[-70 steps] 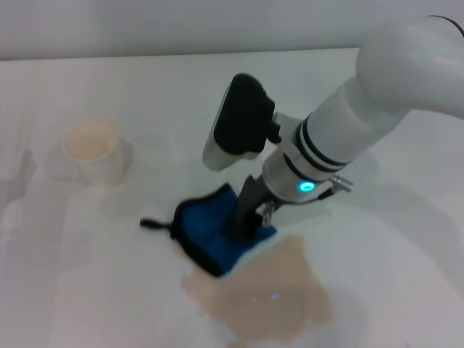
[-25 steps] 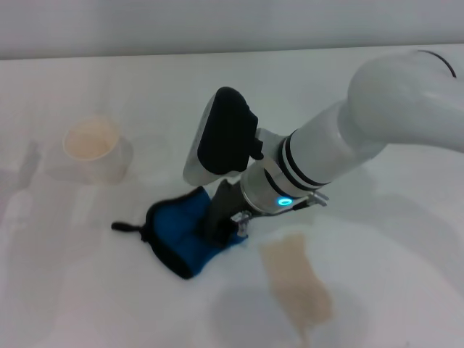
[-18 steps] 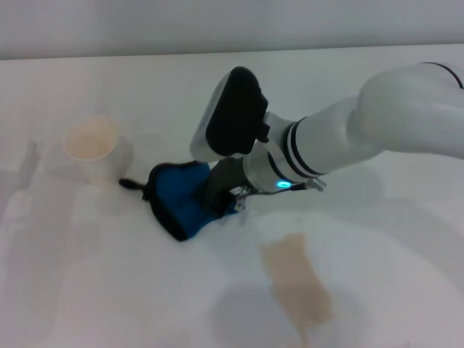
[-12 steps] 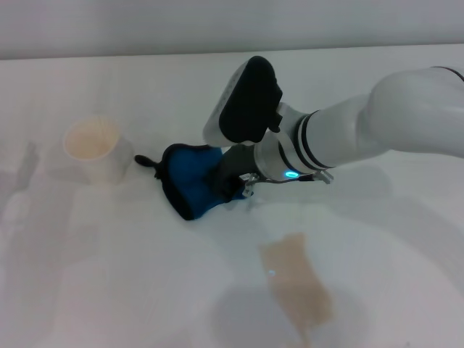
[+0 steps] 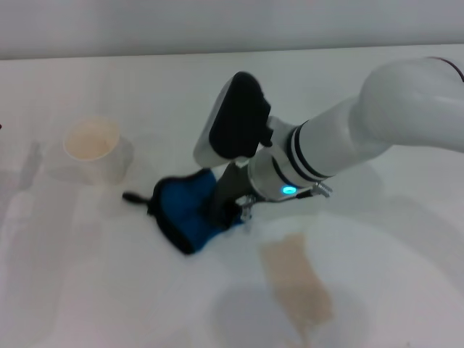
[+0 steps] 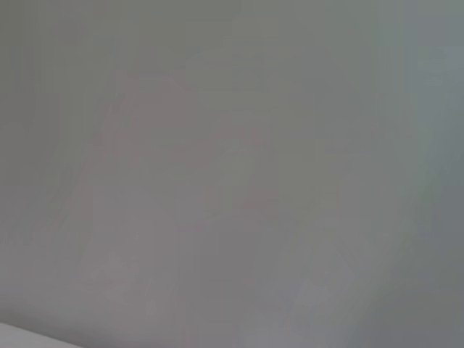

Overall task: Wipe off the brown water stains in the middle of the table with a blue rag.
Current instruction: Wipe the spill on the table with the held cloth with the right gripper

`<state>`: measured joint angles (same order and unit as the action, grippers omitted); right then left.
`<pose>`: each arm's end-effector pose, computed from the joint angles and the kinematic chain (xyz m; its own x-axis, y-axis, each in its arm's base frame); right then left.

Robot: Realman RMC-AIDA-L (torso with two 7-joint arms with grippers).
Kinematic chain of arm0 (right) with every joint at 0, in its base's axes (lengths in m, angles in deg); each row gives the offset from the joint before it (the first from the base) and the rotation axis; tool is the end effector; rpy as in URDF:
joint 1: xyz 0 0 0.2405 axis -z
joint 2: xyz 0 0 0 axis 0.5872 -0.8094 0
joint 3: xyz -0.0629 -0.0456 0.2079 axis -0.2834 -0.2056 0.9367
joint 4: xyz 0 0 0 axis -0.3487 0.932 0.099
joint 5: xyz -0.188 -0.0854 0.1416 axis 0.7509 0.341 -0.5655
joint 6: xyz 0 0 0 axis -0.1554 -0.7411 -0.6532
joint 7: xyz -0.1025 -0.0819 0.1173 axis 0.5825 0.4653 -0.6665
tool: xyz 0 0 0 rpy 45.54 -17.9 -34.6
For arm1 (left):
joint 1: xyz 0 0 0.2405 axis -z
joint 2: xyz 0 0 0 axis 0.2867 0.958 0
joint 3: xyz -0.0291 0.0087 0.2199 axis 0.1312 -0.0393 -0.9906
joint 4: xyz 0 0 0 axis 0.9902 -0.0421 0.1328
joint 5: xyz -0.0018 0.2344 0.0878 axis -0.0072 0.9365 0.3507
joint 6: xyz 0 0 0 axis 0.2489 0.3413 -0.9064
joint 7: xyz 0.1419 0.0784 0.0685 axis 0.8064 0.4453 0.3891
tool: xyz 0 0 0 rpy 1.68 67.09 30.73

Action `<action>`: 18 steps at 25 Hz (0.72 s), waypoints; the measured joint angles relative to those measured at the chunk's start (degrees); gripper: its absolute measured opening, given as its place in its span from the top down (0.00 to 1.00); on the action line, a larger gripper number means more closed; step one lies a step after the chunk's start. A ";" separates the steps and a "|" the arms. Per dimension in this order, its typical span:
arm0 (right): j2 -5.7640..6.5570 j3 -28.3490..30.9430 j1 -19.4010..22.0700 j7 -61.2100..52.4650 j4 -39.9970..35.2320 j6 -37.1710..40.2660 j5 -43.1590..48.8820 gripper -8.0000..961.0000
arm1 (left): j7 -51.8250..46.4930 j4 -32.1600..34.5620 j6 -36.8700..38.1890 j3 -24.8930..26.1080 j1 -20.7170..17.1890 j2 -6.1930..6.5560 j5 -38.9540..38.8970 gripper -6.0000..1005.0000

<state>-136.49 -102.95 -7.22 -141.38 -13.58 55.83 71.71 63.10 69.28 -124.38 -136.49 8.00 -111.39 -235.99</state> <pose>0.1511 0.3723 -0.1778 0.9234 -0.3584 0.1378 -0.3040 -0.9016 -0.3077 -0.3565 0.3528 -0.0116 0.4518 0.0847 0.8881 0.8872 -0.1476 -0.4372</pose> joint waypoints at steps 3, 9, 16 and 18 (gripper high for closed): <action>0.17 0.18 -0.28 0.94 -1.97 6.19 -0.09 0.94 | 0.00 0.00 0.00 -0.19 0.00 -0.01 0.00 0.12; 0.24 4.28 -0.21 5.44 -2.69 20.64 -0.60 0.94 | 0.00 0.00 -0.36 -0.18 -0.36 -0.09 0.00 0.12; 0.53 6.58 -1.11 7.23 -0.05 33.48 -0.50 0.94 | 0.00 0.00 -0.19 -0.24 -0.16 -0.10 0.74 0.12; 0.57 6.61 -1.21 7.22 0.39 35.56 -0.11 0.94 | 0.00 0.00 -0.16 -0.23 -0.03 -0.09 1.10 0.12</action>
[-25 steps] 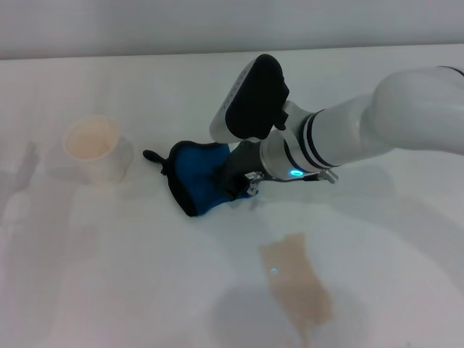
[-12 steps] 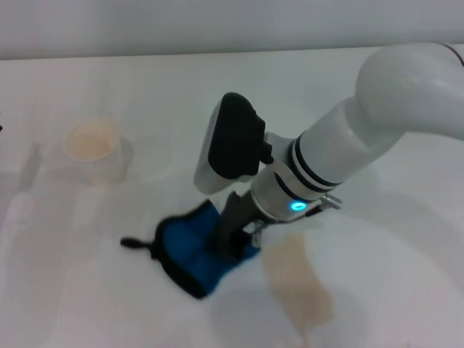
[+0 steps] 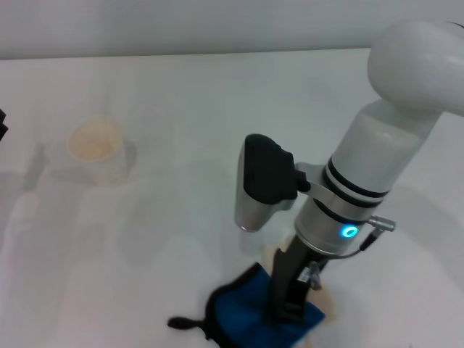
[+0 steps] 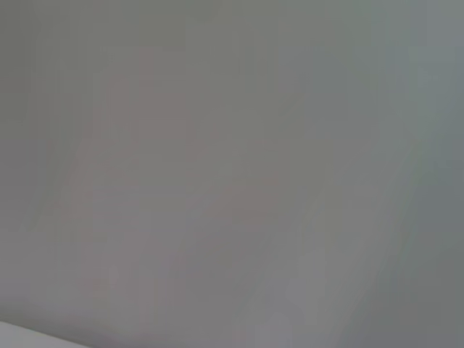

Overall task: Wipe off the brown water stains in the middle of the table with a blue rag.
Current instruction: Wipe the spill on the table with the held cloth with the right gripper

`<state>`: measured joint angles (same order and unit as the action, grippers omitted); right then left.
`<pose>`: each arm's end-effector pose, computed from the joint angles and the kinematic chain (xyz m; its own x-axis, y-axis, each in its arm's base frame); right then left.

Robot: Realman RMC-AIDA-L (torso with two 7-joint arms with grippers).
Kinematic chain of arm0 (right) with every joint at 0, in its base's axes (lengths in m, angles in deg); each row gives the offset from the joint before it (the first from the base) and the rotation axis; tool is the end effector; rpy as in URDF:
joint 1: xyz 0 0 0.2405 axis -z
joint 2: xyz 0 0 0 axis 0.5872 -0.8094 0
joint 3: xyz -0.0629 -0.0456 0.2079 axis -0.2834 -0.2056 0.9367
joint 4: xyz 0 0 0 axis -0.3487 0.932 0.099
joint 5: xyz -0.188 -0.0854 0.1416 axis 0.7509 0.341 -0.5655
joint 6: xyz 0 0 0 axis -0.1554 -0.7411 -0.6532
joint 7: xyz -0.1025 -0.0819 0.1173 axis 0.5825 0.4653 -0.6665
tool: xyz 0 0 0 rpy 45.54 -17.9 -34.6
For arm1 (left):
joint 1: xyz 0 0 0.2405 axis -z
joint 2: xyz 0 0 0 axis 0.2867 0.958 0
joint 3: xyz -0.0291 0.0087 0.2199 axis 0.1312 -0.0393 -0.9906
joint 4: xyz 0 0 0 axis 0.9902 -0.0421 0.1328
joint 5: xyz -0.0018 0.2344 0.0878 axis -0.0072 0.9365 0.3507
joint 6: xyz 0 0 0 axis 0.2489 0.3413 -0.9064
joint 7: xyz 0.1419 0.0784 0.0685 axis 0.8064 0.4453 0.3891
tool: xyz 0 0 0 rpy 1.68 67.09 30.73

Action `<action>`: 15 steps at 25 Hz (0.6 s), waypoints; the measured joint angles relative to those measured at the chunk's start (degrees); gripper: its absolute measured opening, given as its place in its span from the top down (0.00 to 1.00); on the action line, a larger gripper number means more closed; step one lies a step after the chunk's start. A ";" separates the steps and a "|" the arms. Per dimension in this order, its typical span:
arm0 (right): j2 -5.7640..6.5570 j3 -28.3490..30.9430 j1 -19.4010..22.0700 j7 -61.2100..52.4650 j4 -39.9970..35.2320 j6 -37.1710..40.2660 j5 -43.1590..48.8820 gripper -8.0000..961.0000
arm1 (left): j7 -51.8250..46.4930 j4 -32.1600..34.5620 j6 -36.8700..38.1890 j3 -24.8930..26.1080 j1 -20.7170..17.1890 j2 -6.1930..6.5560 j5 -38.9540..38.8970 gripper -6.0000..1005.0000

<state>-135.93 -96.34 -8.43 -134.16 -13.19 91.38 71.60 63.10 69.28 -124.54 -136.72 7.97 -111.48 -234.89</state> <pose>0.1757 0.3011 -0.1464 0.8336 -0.2980 0.4651 -0.3825 -0.9188 0.0969 -0.3542 0.3518 -0.0155 0.4592 0.0945 0.8833 0.8820 -0.1669 -0.4407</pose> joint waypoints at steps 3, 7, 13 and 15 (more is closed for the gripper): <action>0.03 0.07 -0.01 -0.11 0.86 3.37 0.46 0.94 | 0.00 0.00 0.03 0.00 0.13 0.00 0.73 0.12; -0.06 0.03 -0.30 -0.32 1.49 8.60 1.59 0.94 | 0.00 0.00 0.05 0.00 0.27 0.00 0.96 0.12; -0.28 3.30 -0.44 -0.38 0.99 8.82 5.61 0.94 | 0.00 0.00 0.04 0.00 0.25 0.00 1.08 0.12; -0.22 4.48 -0.49 -0.39 0.46 6.97 6.55 0.94 | 0.00 0.00 -0.16 0.00 0.07 0.00 1.10 0.12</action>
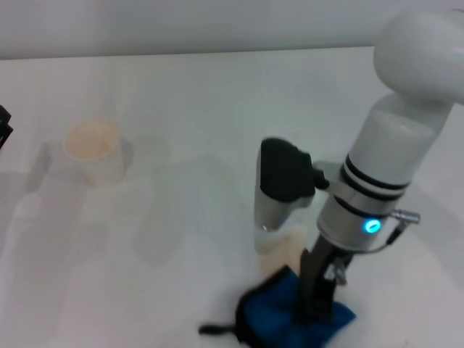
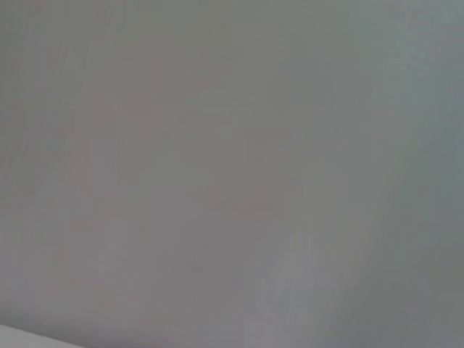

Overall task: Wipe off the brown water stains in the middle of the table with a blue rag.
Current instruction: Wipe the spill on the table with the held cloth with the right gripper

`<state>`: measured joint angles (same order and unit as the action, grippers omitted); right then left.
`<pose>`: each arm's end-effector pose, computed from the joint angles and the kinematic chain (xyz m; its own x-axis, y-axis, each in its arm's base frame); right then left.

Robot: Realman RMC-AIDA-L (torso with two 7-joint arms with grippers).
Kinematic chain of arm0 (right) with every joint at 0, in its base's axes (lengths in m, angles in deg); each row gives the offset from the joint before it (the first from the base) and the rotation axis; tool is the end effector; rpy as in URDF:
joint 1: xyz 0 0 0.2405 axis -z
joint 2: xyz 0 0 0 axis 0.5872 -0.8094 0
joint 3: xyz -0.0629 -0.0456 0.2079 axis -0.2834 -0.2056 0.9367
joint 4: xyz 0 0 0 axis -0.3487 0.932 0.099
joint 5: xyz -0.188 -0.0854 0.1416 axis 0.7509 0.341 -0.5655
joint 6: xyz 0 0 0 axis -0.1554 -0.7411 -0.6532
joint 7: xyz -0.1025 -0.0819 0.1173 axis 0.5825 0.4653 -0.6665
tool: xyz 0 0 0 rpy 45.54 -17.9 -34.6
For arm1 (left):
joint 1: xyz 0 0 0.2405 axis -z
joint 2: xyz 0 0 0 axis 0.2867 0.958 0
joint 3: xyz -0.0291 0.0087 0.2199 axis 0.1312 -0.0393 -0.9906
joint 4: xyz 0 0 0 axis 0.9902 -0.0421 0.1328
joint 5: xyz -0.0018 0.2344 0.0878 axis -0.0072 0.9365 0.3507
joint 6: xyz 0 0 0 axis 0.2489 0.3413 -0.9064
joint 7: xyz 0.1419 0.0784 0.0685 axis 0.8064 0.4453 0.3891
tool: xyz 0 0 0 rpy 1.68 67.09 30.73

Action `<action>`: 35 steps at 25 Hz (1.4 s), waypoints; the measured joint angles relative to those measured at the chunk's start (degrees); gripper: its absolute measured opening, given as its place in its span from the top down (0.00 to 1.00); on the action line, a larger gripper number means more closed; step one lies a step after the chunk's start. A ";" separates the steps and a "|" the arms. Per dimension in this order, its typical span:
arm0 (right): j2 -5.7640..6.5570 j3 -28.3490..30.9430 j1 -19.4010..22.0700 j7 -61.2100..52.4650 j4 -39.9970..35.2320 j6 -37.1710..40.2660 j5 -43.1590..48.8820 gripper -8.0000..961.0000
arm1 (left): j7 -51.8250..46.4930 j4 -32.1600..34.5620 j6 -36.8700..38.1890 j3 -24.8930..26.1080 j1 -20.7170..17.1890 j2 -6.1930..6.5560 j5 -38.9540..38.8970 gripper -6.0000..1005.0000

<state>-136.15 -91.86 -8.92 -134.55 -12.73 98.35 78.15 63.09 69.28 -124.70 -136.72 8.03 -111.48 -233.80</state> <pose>0.1879 0.3022 -0.1263 0.7807 -0.2927 0.5522 -0.4080 -0.9080 0.0956 -0.3520 0.3515 -0.0180 0.4664 0.1008 0.8788 0.8768 -0.1840 -0.4442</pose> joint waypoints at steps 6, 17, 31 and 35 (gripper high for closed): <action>0.12 2.99 -0.32 -0.01 -0.59 -7.15 3.67 0.94 | 0.00 0.00 -0.29 0.00 -0.28 0.00 0.02 0.12; 0.12 6.97 -0.46 -0.16 -0.66 -14.61 11.48 0.94 | -0.02 0.00 -0.45 0.00 0.26 -0.09 0.01 0.12; 0.40 10.05 -0.39 0.35 -2.64 -5.29 15.35 0.94 | -0.01 0.02 -0.18 0.00 0.78 -0.02 0.01 0.12; 0.22 9.76 -0.52 0.48 -4.06 0.51 15.23 0.94 | 0.00 0.06 -0.10 0.00 0.79 0.00 0.01 0.12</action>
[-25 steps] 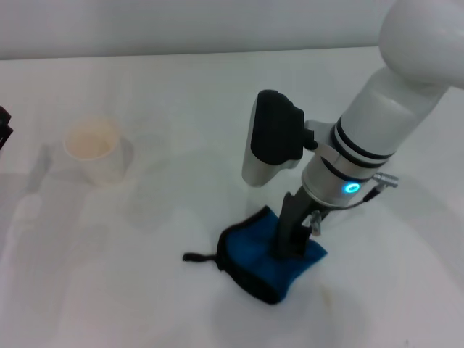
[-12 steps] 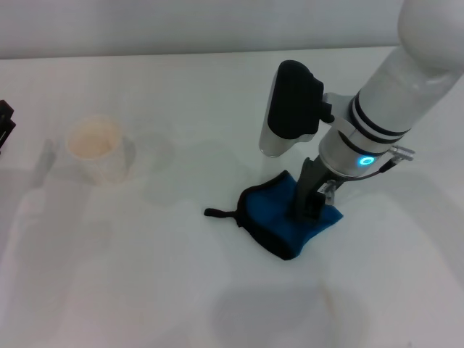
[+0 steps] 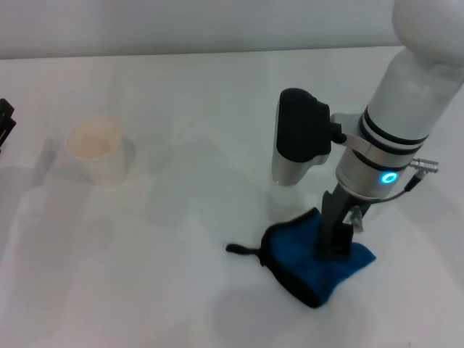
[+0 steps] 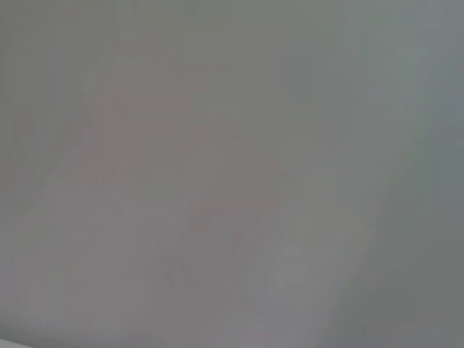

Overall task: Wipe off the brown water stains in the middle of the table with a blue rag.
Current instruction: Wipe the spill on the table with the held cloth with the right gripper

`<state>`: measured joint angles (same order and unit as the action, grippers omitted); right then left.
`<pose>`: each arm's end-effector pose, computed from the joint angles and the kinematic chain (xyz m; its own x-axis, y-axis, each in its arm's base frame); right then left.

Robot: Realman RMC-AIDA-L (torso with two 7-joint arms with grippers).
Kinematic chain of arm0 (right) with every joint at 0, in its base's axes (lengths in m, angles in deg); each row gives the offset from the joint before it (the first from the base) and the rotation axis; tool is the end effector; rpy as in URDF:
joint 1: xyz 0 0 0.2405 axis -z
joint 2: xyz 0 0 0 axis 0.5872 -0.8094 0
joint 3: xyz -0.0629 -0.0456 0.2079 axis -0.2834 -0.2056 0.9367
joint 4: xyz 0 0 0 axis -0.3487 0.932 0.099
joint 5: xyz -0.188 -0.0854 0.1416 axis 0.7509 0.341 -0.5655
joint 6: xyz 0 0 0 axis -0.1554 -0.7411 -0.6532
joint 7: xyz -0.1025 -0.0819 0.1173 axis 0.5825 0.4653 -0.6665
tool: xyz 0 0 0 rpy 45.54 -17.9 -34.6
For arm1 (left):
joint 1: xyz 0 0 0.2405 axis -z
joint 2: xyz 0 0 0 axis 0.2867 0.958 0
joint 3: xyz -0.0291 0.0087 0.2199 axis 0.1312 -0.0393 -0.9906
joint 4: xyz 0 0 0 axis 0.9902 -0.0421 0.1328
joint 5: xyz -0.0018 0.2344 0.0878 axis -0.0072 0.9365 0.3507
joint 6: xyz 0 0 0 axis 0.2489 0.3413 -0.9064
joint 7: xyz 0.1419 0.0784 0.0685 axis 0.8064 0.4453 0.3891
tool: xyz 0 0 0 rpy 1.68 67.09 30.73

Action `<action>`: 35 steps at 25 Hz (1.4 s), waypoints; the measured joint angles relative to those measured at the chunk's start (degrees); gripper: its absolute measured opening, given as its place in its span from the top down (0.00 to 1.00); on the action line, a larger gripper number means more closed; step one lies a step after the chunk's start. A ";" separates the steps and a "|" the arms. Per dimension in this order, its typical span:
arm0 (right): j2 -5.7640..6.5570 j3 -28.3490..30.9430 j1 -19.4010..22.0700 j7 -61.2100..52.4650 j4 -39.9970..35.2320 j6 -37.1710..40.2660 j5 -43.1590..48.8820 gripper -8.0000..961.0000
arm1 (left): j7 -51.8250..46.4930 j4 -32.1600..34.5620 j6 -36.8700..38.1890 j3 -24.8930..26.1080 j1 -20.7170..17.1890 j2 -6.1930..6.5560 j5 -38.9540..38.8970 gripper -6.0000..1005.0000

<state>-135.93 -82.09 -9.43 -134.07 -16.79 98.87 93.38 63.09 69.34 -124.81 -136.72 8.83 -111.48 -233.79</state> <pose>0.1906 0.3503 -0.0893 0.7592 -0.2915 0.5819 -0.3001 -0.9502 -0.0845 -0.3466 0.3566 -0.0176 0.4679 0.0919 0.8790 0.8737 -0.1979 -0.4444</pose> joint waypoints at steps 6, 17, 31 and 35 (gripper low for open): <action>-0.34 -0.18 0.47 0.03 -0.45 4.78 -0.85 0.94 | 0.00 0.03 0.13 0.00 0.01 0.08 0.00 0.12; -0.58 -5.23 2.25 0.36 -0.98 9.10 -11.45 0.94 | 0.00 0.03 0.34 -0.01 0.46 0.09 -0.07 0.12; -0.76 -12.46 5.31 4.11 -1.75 0.90 -25.67 0.94 | 0.10 0.03 0.44 0.00 0.55 -0.01 -0.01 0.12; -0.75 -12.34 6.52 5.81 -1.88 -3.08 -28.02 0.94 | 0.17 0.03 0.44 0.00 0.63 -0.01 0.01 0.12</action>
<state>-136.68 -94.43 -2.91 -128.26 -18.67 95.79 65.36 63.27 69.37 -124.36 -136.72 9.46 -111.49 -233.78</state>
